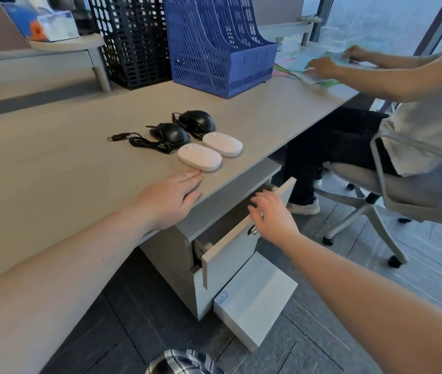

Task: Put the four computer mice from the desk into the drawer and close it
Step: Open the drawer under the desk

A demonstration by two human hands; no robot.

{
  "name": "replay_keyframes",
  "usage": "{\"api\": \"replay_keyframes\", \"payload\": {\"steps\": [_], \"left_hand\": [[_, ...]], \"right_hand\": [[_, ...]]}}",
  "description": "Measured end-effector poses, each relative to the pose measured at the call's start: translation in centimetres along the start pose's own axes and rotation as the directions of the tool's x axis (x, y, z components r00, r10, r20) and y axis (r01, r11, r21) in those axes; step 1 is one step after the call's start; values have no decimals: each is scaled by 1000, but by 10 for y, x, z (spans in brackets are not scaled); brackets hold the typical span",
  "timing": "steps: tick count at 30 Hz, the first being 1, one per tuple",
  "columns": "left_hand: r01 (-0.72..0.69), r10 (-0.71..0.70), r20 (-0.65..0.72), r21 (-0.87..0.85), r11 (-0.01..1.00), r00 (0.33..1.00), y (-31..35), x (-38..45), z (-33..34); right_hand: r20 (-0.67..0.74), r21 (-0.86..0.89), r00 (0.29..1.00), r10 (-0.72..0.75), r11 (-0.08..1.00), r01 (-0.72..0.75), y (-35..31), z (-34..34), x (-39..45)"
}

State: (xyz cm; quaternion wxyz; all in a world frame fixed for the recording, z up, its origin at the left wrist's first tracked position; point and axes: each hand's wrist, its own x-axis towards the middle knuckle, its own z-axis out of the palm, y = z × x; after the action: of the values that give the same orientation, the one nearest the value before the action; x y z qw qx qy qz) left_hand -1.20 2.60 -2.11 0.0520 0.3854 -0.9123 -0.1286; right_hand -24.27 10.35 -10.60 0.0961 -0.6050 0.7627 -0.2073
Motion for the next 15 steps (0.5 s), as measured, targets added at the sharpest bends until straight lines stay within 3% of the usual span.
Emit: {"api": "replay_keyframes", "payload": {"steps": [2,4,15], "left_hand": [[3,-3,-6,3,1000,1000,1,0,0],[-1,1,-17,-3,1000,1000,2,-1,0],[28,-28,-52,-2,1000,998,5,-1,7]], "right_hand": [[163,-135,986,-25,990,47,-7,4,4],[221,-198,975,-8,979,52,-11,3,6],[189,-347,981,38,937,30,8,-6,-24]]}}
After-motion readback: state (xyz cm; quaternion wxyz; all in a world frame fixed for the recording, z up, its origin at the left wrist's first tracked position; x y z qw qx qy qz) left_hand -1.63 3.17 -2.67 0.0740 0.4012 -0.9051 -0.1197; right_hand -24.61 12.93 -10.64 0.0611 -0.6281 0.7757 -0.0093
